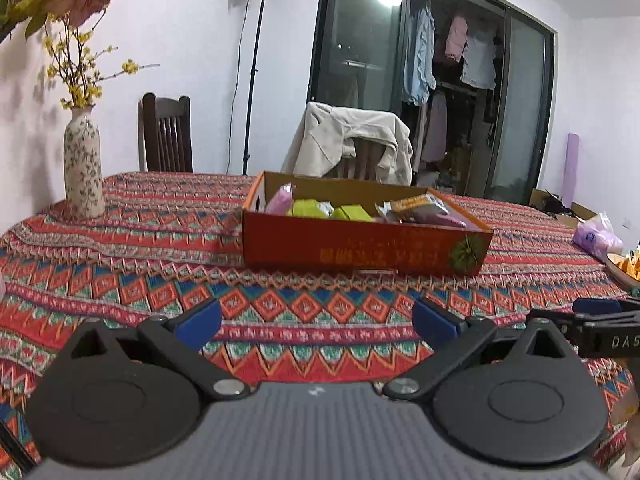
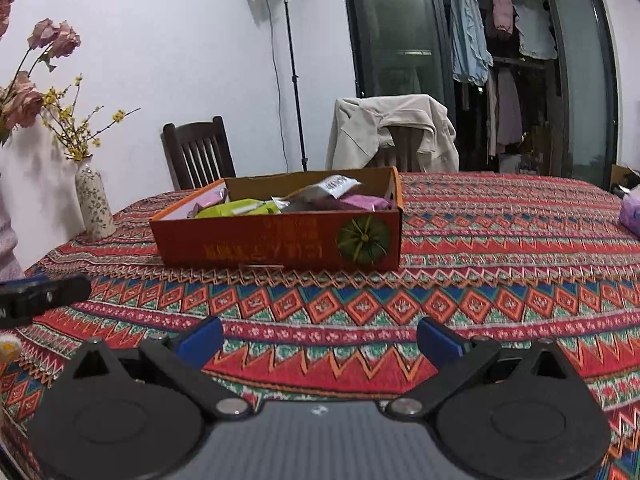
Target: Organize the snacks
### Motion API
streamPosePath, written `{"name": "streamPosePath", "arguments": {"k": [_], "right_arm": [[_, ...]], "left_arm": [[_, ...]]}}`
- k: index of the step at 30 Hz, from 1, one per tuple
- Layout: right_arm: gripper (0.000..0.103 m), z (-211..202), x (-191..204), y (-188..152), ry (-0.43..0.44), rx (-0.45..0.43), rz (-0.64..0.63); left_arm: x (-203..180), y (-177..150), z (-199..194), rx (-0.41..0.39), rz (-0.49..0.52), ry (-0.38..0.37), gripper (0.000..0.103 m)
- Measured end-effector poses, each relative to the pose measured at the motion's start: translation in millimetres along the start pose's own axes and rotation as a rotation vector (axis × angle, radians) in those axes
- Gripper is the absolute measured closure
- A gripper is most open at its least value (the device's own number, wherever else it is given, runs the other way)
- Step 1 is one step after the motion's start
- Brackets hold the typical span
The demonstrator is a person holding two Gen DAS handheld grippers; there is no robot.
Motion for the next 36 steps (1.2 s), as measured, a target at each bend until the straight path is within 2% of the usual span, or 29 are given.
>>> {"name": "streamPosePath", "arguments": {"k": [36], "right_arm": [[0.0,-8.3,4.6,-4.9,0.0,0.006,0.002]], "left_arm": [[-3.5,-6.1,-7.7,0.001,0.015,-0.005,0.0]]}}
Point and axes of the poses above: each gripper's, at about its wrist camera, not at the fingertips, and z roughly the way its jaws point, x to its left, y to its top, the point moved 10 cm from there along z, roughly the way its jaws point, and after that the axes turned 3 degrees about -z, right-handed, at the moved point
